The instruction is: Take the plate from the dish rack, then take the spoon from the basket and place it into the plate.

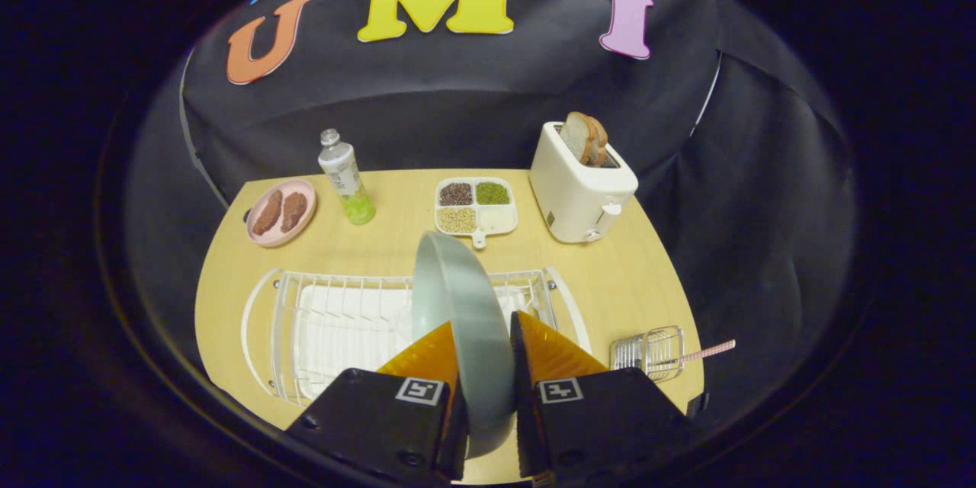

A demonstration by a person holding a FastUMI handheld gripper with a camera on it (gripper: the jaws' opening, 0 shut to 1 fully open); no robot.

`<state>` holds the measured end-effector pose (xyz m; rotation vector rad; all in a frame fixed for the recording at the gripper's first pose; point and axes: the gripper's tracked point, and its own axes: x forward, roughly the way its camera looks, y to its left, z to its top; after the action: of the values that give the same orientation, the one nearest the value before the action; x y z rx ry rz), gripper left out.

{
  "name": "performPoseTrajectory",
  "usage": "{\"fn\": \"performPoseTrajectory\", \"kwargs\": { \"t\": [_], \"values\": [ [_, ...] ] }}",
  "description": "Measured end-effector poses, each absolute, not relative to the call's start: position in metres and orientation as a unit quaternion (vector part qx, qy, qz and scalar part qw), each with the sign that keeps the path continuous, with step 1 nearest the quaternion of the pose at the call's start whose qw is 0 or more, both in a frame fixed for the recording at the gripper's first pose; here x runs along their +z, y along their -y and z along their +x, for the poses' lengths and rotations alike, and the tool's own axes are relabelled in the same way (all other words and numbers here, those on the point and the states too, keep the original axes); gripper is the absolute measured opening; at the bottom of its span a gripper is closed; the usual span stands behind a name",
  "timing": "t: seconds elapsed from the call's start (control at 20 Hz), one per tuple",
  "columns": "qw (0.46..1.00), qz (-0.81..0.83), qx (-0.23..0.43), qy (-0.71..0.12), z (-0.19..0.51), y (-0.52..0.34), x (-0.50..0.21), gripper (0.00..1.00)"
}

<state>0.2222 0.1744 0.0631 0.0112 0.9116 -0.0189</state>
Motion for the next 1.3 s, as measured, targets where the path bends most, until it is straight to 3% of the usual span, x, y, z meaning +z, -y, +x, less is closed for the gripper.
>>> {"fn": "performPoseTrajectory", "kwargs": {
  "t": [0.45,0.85,1.3],
  "values": [
    [0.902,0.074,0.078,-0.418,0.113,-0.152,0.048,0.31],
    [0.907,0.117,0.095,-0.392,0.03,-0.107,-0.039,0.31],
    [0.837,0.304,0.14,-0.433,0.004,-0.124,-0.123,0.31]
  ]
}}
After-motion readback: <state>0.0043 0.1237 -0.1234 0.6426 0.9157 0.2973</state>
